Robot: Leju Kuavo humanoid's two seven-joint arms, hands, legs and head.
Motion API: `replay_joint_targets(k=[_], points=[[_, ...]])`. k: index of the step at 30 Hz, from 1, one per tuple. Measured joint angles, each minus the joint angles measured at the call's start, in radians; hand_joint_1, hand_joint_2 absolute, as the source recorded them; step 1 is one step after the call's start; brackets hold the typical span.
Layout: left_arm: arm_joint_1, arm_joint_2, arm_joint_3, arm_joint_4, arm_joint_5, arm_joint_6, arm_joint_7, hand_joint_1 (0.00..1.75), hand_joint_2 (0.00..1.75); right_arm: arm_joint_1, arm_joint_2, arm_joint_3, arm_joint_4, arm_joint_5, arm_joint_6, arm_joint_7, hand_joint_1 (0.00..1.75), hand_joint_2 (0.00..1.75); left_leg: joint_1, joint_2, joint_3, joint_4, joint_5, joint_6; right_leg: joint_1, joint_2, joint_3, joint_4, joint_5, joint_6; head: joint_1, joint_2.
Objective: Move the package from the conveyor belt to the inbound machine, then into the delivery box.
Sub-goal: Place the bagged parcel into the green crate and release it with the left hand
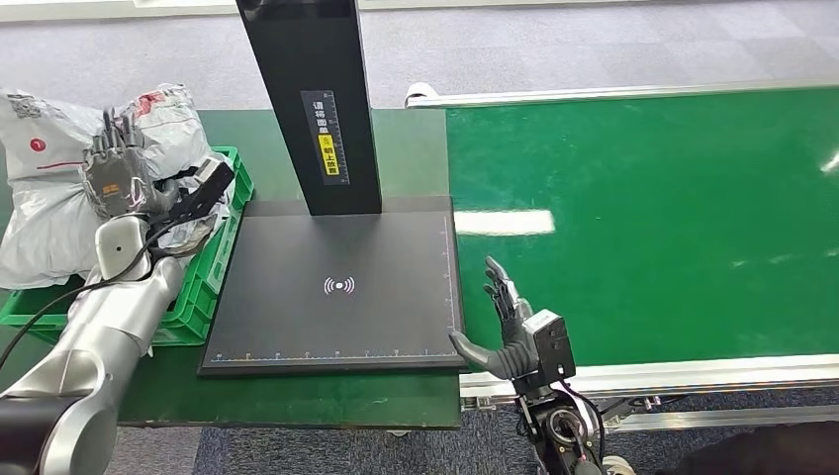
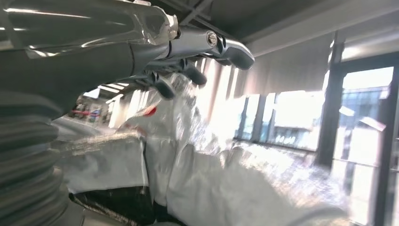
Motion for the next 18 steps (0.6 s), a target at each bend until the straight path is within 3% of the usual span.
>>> replay_joint_targets(k=[4,6,9,12,13,15,18], points=[[0.029,-0.013,-0.001,-0.056,0.020,0.022,-0.072,0.00,1.75,0.008,0.000,-0.004,-0.013,0.000,-0.002,0.001,0.00,1.75,0.000,0.000,0.000,0.000,0.000,0.000,0.000,0.000,-0.001,0.000,0.000,0.000,0.000,0.000],[0.062,-0.028,0.004,-0.128,0.045,0.023,-0.154,0.00,1.75,0.011,-0.001,-0.007,-0.016,-0.002,-0.003,0.001,0.00,1.75,0.000,0.000,0.000,0.000,0.000,0.000,0.000,0.000,-0.001,0.000,0.000,0.000,0.000,0.000],[0.125,-0.080,0.052,-0.276,0.145,0.024,-0.413,0.00,1.75,0.013,-0.002,-0.009,-0.018,-0.011,-0.006,0.001,0.00,1.75,0.000,0.000,-0.001,0.000,0.000,0.000,0.000,0.000,-0.001,0.000,0.000,0.000,0.000,0.000],[0.190,-0.170,0.149,-0.414,0.310,0.024,-0.747,0.00,1.75,0.012,-0.004,-0.009,-0.018,-0.026,-0.013,-0.002,0.00,1.75,-0.001,0.001,-0.001,0.000,-0.001,0.001,-0.001,0.000,-0.001,-0.001,0.000,0.000,0.000,0.000],[0.213,-0.200,0.177,-0.457,0.369,0.024,-0.820,0.00,1.75,0.012,-0.006,-0.010,-0.018,-0.030,-0.015,-0.004,0.00,1.75,-0.001,0.001,-0.001,0.000,-0.001,0.001,-0.001,0.000,-0.001,-0.001,0.000,0.000,0.000,0.000],[0.269,-0.253,0.206,-0.548,0.476,0.024,-0.884,0.00,1.75,0.012,-0.008,-0.010,-0.018,-0.039,-0.020,-0.011,0.00,1.75,-0.001,0.001,-0.001,0.000,-0.001,0.001,-0.001,0.000,-0.001,-0.001,0.000,0.000,0.000,0.000],[0.361,-0.306,0.196,-0.677,0.630,0.024,-0.896,0.00,1.75,0.012,-0.012,-0.010,-0.018,-0.049,-0.029,-0.024,0.00,1.75,-0.001,0.000,-0.001,0.000,-0.002,0.001,-0.001,0.000,-0.001,-0.001,0.000,0.000,0.000,0.000]])
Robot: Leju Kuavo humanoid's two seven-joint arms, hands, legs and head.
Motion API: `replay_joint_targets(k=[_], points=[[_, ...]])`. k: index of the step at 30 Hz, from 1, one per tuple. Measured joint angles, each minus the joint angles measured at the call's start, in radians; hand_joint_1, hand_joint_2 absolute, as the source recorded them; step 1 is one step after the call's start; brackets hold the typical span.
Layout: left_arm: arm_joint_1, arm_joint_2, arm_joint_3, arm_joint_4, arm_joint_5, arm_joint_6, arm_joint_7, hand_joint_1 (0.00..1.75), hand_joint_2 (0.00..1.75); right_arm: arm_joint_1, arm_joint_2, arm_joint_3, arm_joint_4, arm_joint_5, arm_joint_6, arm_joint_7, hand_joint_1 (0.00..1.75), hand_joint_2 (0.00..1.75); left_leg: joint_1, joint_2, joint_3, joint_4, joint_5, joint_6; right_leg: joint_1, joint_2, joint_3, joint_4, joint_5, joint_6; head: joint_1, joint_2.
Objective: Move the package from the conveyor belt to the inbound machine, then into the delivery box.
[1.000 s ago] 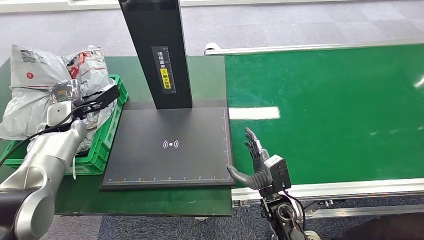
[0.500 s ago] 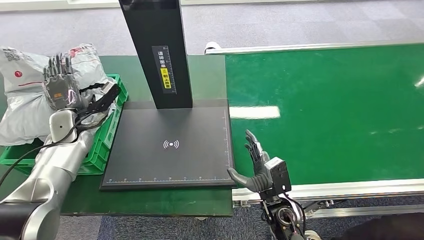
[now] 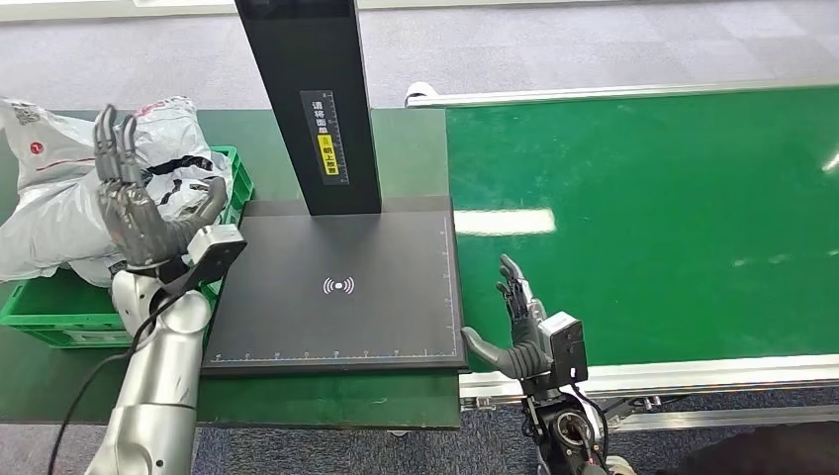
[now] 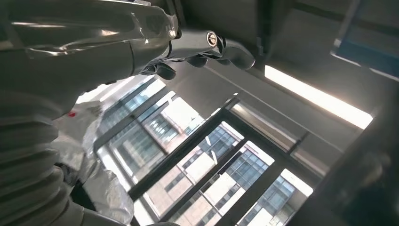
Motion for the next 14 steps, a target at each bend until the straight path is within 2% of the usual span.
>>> replay_joint_targets(k=[3,6,10,14], points=[[0.077,-0.030,-0.057,-0.089,0.177,-0.001,-0.002,0.00,1.75,0.000,-0.004,0.000,0.000,-0.008,-0.007,-0.008,0.00,1.75,0.000,0.000,0.000,0.000,0.000,0.000,0.000,0.000,0.000,0.000,0.000,0.000,0.000,0.000],[0.144,-0.034,-0.171,-0.126,0.402,-0.018,-0.004,0.00,1.75,0.001,-0.011,0.000,-0.002,-0.014,-0.012,-0.011,0.00,1.75,0.000,-0.001,0.000,0.000,0.000,0.000,0.000,0.000,0.000,0.000,0.000,0.000,0.000,0.000],[0.215,-0.031,-0.330,-0.117,0.669,-0.125,-0.004,0.00,1.75,0.004,-0.020,0.000,-0.013,-0.020,-0.014,-0.011,0.00,1.75,0.000,-0.001,-0.001,0.000,0.000,0.000,0.000,0.000,0.000,0.000,0.000,0.001,0.000,0.000],[0.256,-0.031,-0.405,-0.092,0.771,-0.221,-0.002,0.00,1.75,0.006,-0.024,0.000,-0.017,-0.022,-0.014,-0.011,0.00,1.75,0.000,-0.001,-0.001,0.000,0.000,0.000,0.000,0.000,0.000,0.000,0.000,0.001,0.000,0.000]])
